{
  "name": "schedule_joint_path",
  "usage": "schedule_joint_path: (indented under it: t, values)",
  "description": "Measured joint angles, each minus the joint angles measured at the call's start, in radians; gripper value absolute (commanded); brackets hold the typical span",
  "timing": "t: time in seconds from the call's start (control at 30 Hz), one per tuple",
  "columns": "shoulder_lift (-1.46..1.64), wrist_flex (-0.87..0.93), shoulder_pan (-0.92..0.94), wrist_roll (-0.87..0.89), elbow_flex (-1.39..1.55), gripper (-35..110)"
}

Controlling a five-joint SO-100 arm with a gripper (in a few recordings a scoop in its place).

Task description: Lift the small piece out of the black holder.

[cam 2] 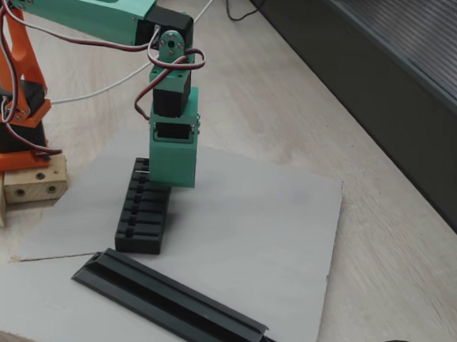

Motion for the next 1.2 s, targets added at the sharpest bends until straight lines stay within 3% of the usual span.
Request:
schedule_joint_path:
  t: [1.2]
  values:
    - [0.0, -0.028, -0.066, 0.018, 0.003, 47]
